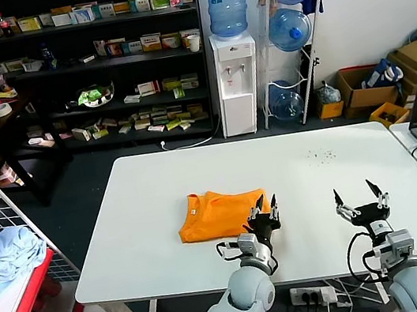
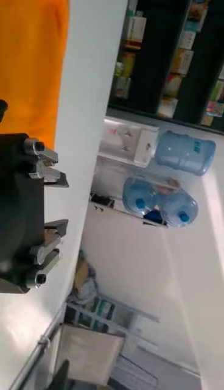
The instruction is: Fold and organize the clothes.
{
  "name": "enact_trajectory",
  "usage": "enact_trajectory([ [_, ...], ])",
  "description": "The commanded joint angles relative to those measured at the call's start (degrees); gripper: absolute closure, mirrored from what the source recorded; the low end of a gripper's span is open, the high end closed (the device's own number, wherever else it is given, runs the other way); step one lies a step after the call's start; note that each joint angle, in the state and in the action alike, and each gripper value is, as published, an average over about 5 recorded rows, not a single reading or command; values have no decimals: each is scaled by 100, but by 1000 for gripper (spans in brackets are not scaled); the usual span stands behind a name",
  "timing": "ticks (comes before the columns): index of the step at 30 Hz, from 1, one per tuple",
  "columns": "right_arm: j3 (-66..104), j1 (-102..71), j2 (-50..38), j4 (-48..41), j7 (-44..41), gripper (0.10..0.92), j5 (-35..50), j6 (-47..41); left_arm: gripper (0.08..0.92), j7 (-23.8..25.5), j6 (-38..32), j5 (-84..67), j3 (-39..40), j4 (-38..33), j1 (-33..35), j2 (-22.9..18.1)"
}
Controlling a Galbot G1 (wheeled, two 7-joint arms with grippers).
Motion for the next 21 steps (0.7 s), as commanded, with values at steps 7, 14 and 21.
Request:
enact_trajectory([
  [7, 214, 68, 269, 7, -549, 203, 236, -208, 326, 366, -1384, 1077, -683, -1698, 1130, 1230],
  [14, 338, 268, 712, -236, -1133, 203, -53, 112, 184, 198, -1836, 1905, -2136, -1684, 1806, 2131],
  [21, 457, 343, 1057, -335, -1383, 203, -149, 517, 177, 500, -1798, 2340, -3508, -1519, 2243, 2506],
])
